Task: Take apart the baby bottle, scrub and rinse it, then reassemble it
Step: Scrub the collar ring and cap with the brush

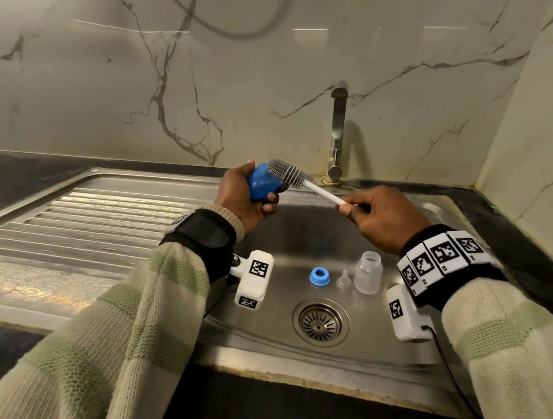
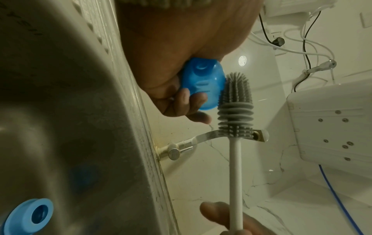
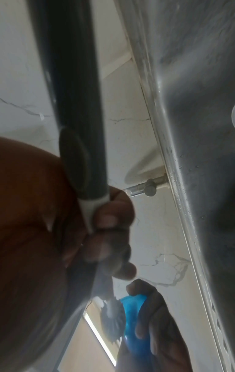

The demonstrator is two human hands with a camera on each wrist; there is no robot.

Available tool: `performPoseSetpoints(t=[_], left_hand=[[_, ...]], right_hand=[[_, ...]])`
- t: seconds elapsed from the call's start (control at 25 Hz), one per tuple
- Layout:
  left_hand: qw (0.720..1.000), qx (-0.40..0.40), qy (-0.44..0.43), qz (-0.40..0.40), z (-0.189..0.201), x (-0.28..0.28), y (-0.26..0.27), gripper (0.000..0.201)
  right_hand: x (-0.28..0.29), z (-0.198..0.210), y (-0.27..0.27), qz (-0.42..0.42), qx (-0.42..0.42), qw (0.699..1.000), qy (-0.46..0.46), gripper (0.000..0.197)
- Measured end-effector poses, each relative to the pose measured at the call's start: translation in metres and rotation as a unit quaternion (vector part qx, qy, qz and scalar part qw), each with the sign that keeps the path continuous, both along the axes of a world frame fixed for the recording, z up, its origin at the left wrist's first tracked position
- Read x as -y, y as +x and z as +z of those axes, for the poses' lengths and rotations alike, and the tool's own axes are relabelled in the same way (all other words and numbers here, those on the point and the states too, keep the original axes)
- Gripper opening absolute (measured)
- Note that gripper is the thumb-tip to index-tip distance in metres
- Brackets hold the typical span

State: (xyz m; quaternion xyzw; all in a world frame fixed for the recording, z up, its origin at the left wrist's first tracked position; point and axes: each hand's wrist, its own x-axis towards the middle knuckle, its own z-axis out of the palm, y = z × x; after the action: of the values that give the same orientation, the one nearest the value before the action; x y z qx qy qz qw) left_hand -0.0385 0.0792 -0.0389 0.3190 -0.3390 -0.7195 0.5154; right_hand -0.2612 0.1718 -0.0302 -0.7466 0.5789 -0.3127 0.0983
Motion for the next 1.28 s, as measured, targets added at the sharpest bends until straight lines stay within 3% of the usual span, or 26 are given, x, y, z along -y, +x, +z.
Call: performPoseSetpoints(t=[0.12,0.24,0.32,0.4,0.44,0.48,0.56,0.64,0.76,1.08,1.28], left_hand=[[1.000,0.002,0.001,0.003,-0.001,0.001,0.002,0.034],[1.000,0.024,0.000,0.007,0.000,0.000,0.001,0.035],[0.996,0.088,-0.011,0.027,-0.002,0.000,-0.001,0.032],[0.977,0.207,-0.027,0.035,-0.011,0.006,-0.006,0.028],[0.952,0.301,-0.052,0.032,-0.017,0.010,-0.009,0.028],[0.908,0.408,-0.095,0.025,-0.026,0.016,-0.013,0.027],[0.801,0.573,-0.174,0.006,-0.044,0.023,-0.019,0.030],[0.722,0.660,-0.206,-0.034,-0.058,0.024,-0.024,0.036],[0.615,0.742,-0.243,-0.112,-0.075,0.032,-0.035,0.029],[0.470,0.830,-0.252,-0.165,-0.122,0.071,-0.065,0.055],[0.410,0.857,-0.233,-0.206,-0.137,0.079,-0.068,0.055]], right_hand=[[0.000,0.001,-0.001,0.025,-0.004,0.999,0.038,0.016],[0.006,0.004,-0.025,-0.093,-0.026,0.995,-0.040,0.018],[0.007,0.005,-0.044,-0.160,-0.017,0.985,-0.067,0.019],[0.008,0.002,-0.048,-0.162,-0.020,0.986,-0.038,0.018],[0.011,-0.001,-0.045,-0.147,-0.037,0.988,-0.019,0.018],[0.013,-0.004,-0.041,-0.132,-0.057,0.990,-0.006,0.018],[0.016,-0.007,-0.035,-0.117,-0.074,0.990,0.007,0.018],[0.016,-0.009,-0.033,-0.110,-0.067,0.991,0.023,0.018],[0.015,-0.012,-0.029,-0.092,-0.062,0.993,0.050,0.018],[0.033,-0.027,-0.031,-0.089,-0.049,0.992,0.069,0.017],[0.034,-0.027,-0.033,-0.097,-0.054,0.991,0.073,0.017]])
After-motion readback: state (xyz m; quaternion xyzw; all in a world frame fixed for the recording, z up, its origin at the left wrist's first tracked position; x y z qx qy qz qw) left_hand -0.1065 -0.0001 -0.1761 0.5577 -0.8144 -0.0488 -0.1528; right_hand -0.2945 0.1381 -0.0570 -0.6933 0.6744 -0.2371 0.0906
